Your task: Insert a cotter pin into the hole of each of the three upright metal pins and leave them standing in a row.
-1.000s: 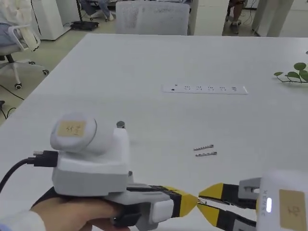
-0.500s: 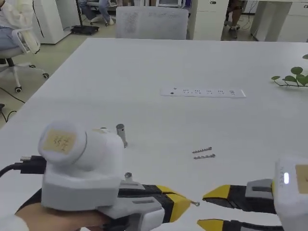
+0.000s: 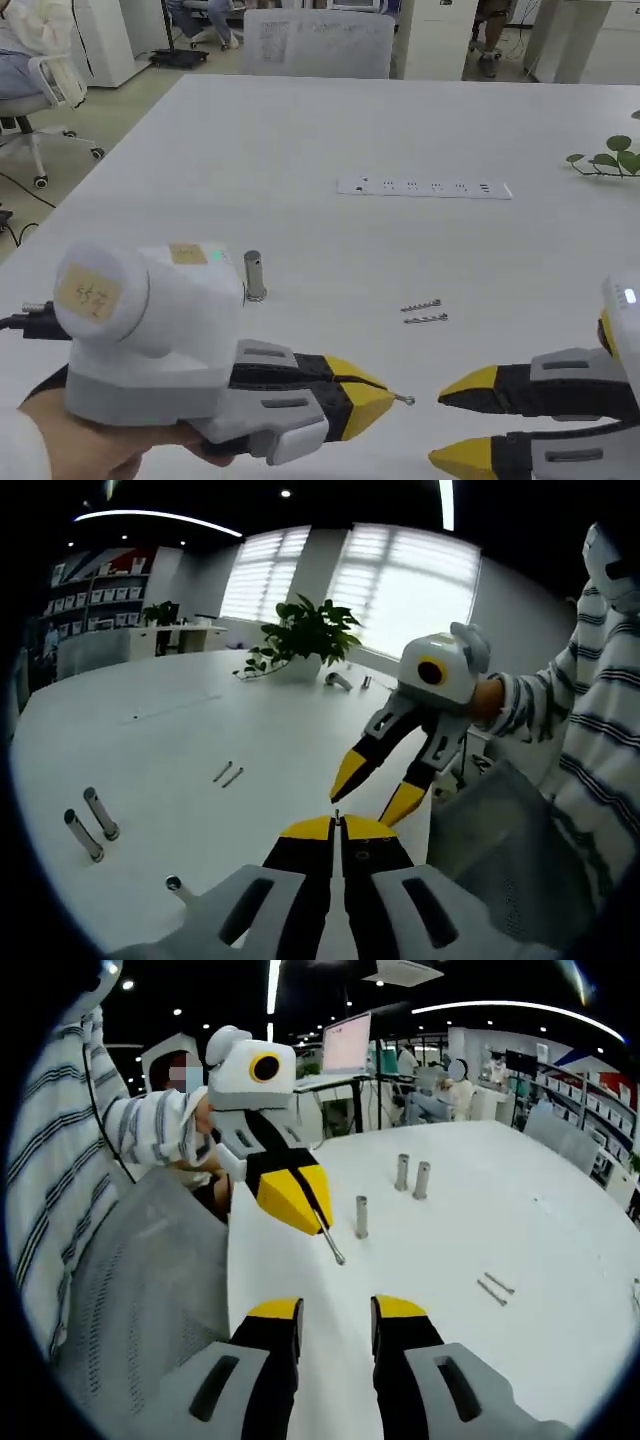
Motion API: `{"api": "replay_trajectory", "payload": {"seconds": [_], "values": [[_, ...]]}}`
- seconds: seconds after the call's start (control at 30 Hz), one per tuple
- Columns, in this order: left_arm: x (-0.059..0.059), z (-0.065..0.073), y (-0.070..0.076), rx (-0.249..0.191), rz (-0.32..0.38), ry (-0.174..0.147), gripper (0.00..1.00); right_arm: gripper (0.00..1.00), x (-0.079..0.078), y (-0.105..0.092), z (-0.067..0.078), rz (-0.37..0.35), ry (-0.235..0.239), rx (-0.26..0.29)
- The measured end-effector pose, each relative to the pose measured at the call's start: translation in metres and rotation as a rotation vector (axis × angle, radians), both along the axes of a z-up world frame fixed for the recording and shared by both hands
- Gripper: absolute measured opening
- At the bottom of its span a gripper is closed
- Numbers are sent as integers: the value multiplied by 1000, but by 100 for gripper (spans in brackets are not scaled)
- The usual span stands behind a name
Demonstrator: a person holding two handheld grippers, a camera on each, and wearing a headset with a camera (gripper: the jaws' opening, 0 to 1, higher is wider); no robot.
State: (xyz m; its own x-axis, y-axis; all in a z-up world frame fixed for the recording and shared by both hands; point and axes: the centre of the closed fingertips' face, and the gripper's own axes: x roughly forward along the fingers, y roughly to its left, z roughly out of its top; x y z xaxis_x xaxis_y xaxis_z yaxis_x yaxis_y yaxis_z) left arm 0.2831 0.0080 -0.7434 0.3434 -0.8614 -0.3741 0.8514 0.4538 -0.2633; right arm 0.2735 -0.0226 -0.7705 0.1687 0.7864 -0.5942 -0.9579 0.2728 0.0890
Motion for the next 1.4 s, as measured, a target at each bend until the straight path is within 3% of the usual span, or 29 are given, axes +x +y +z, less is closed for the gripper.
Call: {"api": "replay_trajectory", "payload": {"seconds": [0.07,0.13,0.23,0.37,0.63,0.77,1.03,1.4], "values": [[0,0,0,-4,-13,-16,0,29,-1,2,1,8,13,16],[2,2,1,-7,-19,-52,0,29,-3,5,2,19,33,35],[2,7,-1,-26,-37,-72,0,29,-5,9,1,31,50,53],[4,8,0,-17,-49,-96,0,29,-6,13,2,39,73,77],[3,9,1,-14,-66,-116,0,29,-2,13,8,30,81,110],[2,10,1,-11,-82,-147,0,29,0,13,11,46,61,110],[0,11,3,-15,-99,-159,0,27,1,20,21,62,52,151],[-6,15,1,-29,-137,-181,0,16,-2,29,25,113,59,173]]}}
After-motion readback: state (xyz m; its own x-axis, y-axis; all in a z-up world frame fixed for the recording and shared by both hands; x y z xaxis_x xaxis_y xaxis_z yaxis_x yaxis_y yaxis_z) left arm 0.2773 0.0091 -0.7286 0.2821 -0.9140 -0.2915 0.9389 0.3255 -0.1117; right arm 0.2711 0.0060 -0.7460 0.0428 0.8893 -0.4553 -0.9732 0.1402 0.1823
